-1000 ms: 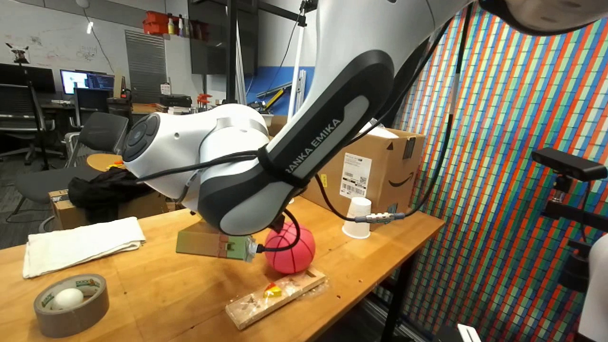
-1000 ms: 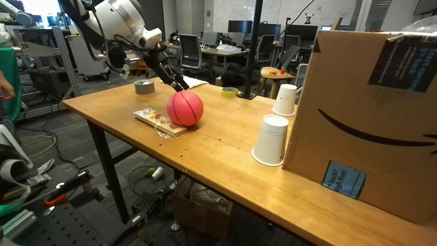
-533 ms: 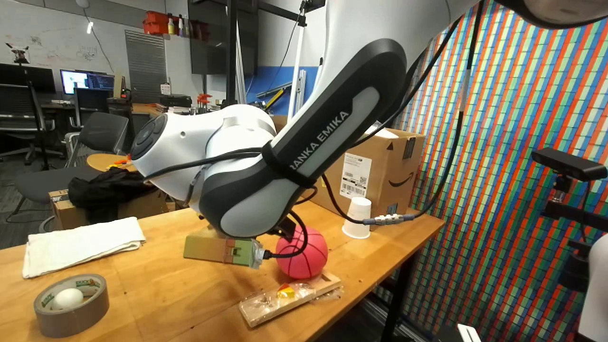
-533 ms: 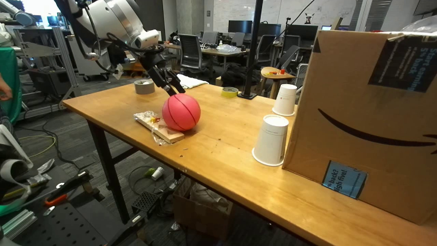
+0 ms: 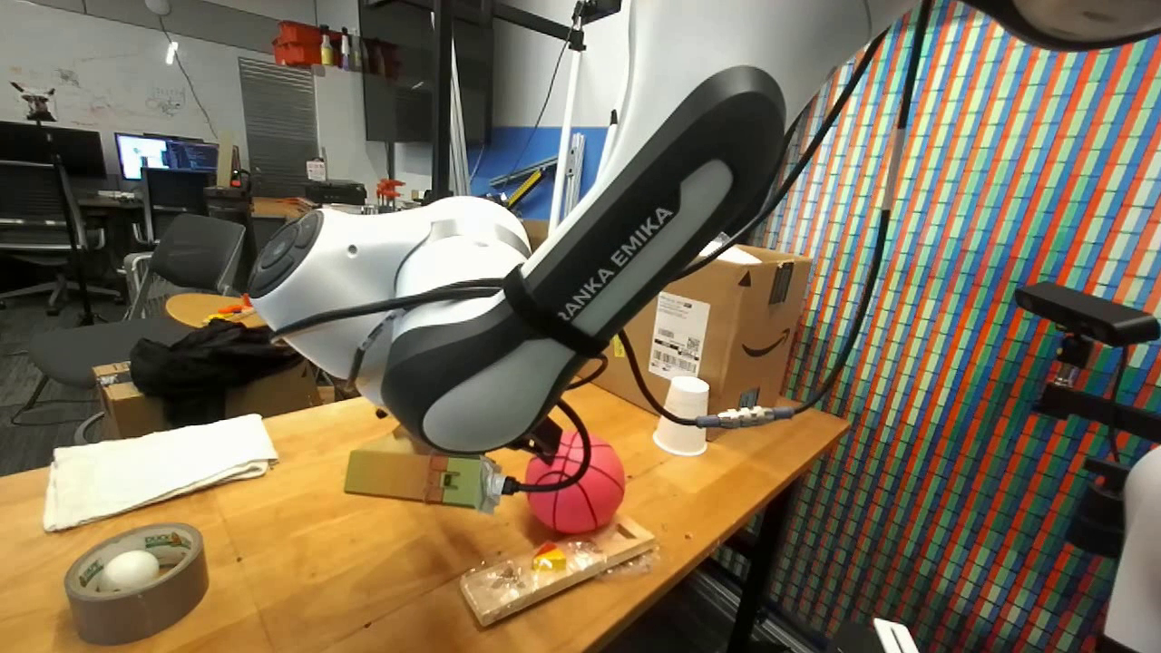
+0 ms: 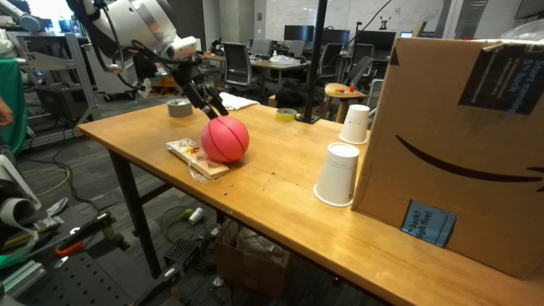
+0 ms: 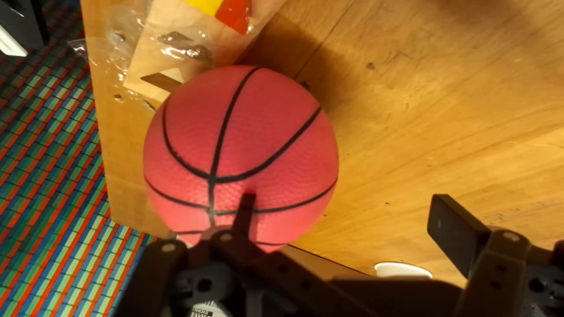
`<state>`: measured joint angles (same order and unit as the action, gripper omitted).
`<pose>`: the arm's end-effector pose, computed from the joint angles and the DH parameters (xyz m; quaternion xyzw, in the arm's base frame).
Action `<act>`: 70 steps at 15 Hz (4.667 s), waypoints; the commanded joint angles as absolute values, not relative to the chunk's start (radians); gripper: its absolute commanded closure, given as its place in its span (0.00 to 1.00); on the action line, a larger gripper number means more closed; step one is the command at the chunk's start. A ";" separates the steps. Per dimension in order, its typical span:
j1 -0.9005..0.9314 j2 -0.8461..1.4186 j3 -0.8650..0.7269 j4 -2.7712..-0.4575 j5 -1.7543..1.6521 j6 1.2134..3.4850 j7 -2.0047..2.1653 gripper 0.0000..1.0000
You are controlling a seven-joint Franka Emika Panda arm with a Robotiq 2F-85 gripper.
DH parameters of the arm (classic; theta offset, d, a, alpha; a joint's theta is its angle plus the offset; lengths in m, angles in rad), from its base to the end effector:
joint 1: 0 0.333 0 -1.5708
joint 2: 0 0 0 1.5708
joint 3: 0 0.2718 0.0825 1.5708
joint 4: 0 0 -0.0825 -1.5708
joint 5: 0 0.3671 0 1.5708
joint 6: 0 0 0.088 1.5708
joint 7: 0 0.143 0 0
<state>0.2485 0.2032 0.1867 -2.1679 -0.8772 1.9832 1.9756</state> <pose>0.4862 0.1468 0.2340 0.8119 -0.4492 0.2500 0.2766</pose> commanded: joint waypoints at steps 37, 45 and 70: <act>0.163 0.413 0.015 -1.865 -1.259 2.183 1.911 0.00; 0.235 0.323 0.196 -2.142 -1.105 2.332 1.928 0.00; 0.298 0.259 0.203 -2.167 -0.779 2.242 1.900 0.00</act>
